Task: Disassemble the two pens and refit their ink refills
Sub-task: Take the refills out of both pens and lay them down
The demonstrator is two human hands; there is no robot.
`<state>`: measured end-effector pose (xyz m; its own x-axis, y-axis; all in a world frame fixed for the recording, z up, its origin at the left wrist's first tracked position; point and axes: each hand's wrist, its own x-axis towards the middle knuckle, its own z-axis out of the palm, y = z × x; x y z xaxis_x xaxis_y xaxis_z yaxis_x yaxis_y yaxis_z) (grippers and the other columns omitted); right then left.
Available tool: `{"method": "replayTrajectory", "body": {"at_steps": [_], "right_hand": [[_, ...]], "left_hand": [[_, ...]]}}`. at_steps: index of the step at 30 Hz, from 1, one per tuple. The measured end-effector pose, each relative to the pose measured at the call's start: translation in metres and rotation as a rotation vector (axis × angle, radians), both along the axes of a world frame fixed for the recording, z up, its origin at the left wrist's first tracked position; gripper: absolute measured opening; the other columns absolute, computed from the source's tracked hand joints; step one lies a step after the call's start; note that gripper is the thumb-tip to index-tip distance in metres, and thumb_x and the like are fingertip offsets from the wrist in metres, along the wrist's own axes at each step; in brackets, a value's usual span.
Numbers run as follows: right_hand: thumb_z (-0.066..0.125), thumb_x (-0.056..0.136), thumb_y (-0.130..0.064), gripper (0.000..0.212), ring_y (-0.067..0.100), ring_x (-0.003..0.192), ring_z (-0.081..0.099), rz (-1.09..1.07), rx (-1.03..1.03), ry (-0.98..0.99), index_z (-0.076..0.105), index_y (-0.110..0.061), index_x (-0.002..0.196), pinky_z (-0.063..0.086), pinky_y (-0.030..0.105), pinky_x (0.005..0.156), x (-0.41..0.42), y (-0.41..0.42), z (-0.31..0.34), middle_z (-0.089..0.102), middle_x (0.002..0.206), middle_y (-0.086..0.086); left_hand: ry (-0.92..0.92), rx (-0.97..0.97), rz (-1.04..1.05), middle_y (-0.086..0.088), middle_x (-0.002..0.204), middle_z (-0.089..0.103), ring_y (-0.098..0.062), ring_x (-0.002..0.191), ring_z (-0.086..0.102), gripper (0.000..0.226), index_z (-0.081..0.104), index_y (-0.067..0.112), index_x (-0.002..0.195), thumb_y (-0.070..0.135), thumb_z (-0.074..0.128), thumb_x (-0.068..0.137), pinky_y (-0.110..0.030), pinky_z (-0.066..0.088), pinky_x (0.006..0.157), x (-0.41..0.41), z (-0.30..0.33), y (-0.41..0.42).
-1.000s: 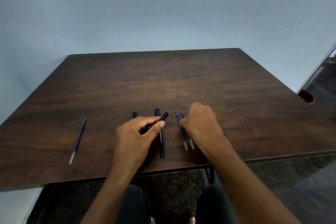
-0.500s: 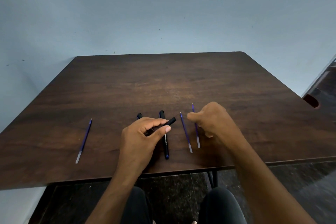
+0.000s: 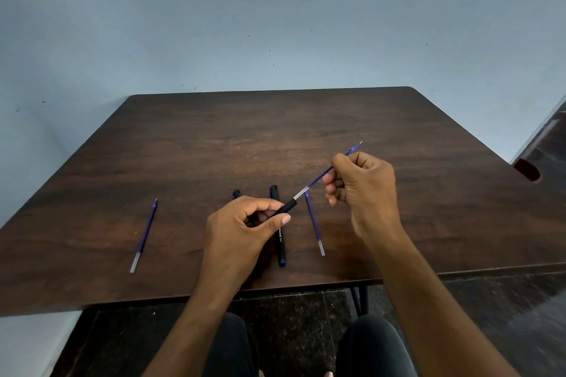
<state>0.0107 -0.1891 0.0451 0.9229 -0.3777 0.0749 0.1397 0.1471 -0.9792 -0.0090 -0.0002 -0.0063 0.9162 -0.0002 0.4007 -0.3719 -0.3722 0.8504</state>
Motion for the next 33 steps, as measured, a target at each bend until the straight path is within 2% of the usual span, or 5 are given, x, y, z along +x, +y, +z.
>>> {"method": "replayTrajectory", "body": {"at_steps": [6, 11, 17, 25, 33], "right_hand": [[0.063, 0.079, -0.011, 0.019, 0.018, 0.042, 0.055, 0.002, -0.002, -0.004, 0.063, -0.013, 0.059, 0.044, 0.028, 0.04, -0.001, -0.002, -0.002, 0.069, 0.059, 0.014], [0.064, 0.083, -0.011, 0.021, 0.017, 0.043, 0.057, 0.025, 0.017, -0.007, 0.065, -0.012, 0.062, 0.045, 0.027, 0.04, -0.002, -0.001, -0.006, 0.07, 0.061, 0.014], [0.063, 0.083, -0.009, 0.023, 0.017, 0.042, 0.056, 0.023, 0.036, -0.015, 0.065, -0.014, 0.06, 0.045, 0.027, 0.039, -0.002, -0.001, -0.005, 0.07, 0.061, 0.015], [0.062, 0.09, -0.002, 0.019, 0.016, 0.047, 0.055, 0.133, -0.11, 0.028, 0.065, -0.004, 0.071, 0.045, 0.027, 0.04, -0.015, 0.015, -0.012, 0.071, 0.063, 0.011], [0.07, 0.092, -0.012, 0.014, 0.008, 0.048, 0.056, 0.205, -0.342, 0.064, 0.071, -0.009, 0.078, 0.049, 0.026, 0.047, -0.02, 0.024, -0.022, 0.072, 0.067, 0.011]], "left_hand": [[0.023, -0.023, 0.02, 0.021, 0.085, 0.073, -0.004, 0.077, 0.071, 0.025, 0.073, 0.044, 0.086, 0.031, 0.087, 0.07, -0.017, 0.057, 0.07, 0.001, -0.003, 0.001], [0.032, -0.024, 0.042, 0.023, 0.083, 0.073, -0.001, 0.075, 0.07, 0.025, 0.074, 0.043, 0.085, 0.031, 0.088, 0.069, -0.015, 0.056, 0.067, 0.002, -0.004, 0.001], [0.039, -0.026, 0.032, 0.022, 0.085, 0.073, -0.003, 0.078, 0.071, 0.025, 0.074, 0.043, 0.085, 0.03, 0.088, 0.069, -0.02, 0.059, 0.069, 0.001, -0.002, 0.0], [0.015, -0.026, 0.04, 0.022, 0.087, 0.073, -0.002, 0.077, 0.07, 0.024, 0.074, 0.042, 0.087, 0.031, 0.087, 0.07, -0.016, 0.056, 0.069, 0.0, 0.0, -0.001], [-0.003, -0.03, 0.042, 0.022, 0.089, 0.073, -0.004, 0.079, 0.071, 0.023, 0.074, 0.04, 0.09, 0.031, 0.086, 0.072, -0.015, 0.055, 0.07, 0.0, -0.002, 0.0]]}}
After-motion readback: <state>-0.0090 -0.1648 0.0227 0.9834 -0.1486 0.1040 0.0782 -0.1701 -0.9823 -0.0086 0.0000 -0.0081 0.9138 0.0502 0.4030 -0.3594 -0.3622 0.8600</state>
